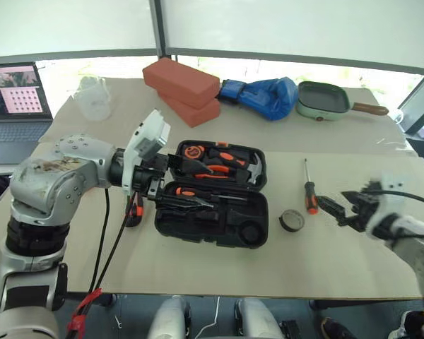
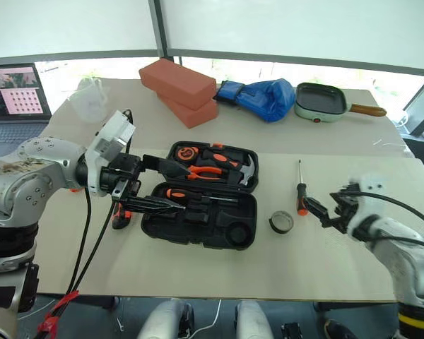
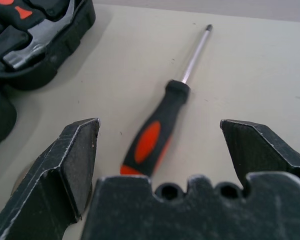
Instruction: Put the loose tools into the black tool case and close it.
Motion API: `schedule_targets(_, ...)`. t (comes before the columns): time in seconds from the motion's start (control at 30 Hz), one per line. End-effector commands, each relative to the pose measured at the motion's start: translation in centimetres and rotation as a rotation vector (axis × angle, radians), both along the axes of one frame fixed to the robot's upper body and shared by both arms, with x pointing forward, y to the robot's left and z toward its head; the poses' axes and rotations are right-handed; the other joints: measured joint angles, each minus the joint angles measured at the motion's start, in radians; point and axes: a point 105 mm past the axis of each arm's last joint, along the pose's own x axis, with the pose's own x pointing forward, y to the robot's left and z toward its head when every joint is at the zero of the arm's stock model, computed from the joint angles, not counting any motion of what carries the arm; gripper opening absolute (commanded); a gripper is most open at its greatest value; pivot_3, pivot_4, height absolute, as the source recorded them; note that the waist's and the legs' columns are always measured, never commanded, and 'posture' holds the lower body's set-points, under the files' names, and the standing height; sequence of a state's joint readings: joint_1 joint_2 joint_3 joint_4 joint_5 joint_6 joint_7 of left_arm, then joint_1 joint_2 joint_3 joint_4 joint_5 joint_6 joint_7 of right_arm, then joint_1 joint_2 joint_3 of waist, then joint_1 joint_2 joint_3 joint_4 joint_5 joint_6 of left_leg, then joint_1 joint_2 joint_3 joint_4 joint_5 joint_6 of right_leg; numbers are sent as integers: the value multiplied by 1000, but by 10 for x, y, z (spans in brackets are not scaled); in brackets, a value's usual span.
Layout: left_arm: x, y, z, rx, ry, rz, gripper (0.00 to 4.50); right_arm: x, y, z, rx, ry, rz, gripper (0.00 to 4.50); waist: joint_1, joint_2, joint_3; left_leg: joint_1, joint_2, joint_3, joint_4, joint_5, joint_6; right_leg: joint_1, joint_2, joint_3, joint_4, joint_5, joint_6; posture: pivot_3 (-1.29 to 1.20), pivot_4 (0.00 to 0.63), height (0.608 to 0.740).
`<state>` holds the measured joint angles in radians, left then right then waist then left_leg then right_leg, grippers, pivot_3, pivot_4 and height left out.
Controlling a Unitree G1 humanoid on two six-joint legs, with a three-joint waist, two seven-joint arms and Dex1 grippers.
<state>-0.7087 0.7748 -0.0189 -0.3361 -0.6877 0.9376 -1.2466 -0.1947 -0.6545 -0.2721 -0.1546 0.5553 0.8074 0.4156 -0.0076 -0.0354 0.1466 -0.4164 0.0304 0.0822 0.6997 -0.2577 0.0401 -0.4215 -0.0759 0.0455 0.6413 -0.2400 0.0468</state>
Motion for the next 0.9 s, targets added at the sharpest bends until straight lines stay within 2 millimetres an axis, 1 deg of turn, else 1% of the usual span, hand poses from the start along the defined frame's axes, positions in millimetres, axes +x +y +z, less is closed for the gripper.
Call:
schedule_targets(0.03,3,4,8,2,-69,37,4452,13,-1,-6,-12,3,-37,4500,2,0,0,0,0,0,0,0,0,0,0,0,0,0,0,0,150,738)
schedule_targets(0.13,6,7,8,0,-76,64,4452,18,-1,-18,-36,31,-67,4500,4,0,0,0,0,0,0,0,0,0,-1,0,0,0,0,0,150,738)
schedule_targets(0.23,6,8,7,-3,-78,77,4500,20,2,-23,-15,36,-90,3770,2,0,0,0,0,0,0,0,0,0,-1,0,0,0,0,0,150,738)
schedule_targets(0.4,8,12,3,14,-99,104,4500,22,-2,-25,15,22,-158,2143,-6,0,0,0,1,0,-1,0,0,0,0,0,0,0,0,0,150,738)
schedule_targets(0.47,13,16,-5,43,-123,132,4500,22,0,-24,26,15,-167,1353,-7,0,0,1,1,0,-2,0,0,0,0,0,0,0,0,0,150,738)
schedule_targets(0.5,14,17,-8,52,-130,138,4500,21,0,-24,30,11,-170,1086,-7,0,0,1,1,0,-2,0,0,0,0,0,0,0,0,0,150,738)
schedule_targets(0.57,13,18,-13,61,-134,137,4500,20,3,-18,40,-10,-162,1025,-7,0,0,1,1,0,-3,0,-1,0,0,0,0,0,0,0,150,738)
schedule_targets(0.6,11,18,-14,60,-130,136,4500,20,2,-11,50,-33,-159,1025,-7,0,0,1,1,1,-3,1,-1,0,0,0,0,0,0,0,150,738)
schedule_targets(0.63,9,19,-14,57,-124,135,4500,20,3,-4,55,-57,-148,1025,-7,0,0,1,1,1,-3,1,-1,0,0,0,0,0,0,0,150,738)
schedule_targets(0.7,5,21,-14,53,-115,140,4500,21,11,20,65,-134,-61,1025,-7,1,0,1,1,1,-3,1,-1,-1,0,0,0,0,0,0,150,738)
schedule_targets(0.77,4,27,-14,56,-106,169,4500,18,32,46,51,-215,121,1025,-7,2,1,1,1,1,-3,0,-1,-1,-1,0,0,0,0,0,150,738)
schedule_targets(0.83,4,40,-15,57,-82,233,4500,16,57,66,16,-265,301,1025,-13,4,2,1,2,1,-3,0,-1,-1,-1,1,0,0,0,0,150,738)
schedule_targets(0.9,-1,57,-19,70,-54,296,4500,14,85,84,10,-303,472,1025,-25,4,2,1,2,1,-4,0,-1,-1,1,1,0,0,-1,0,150,738)
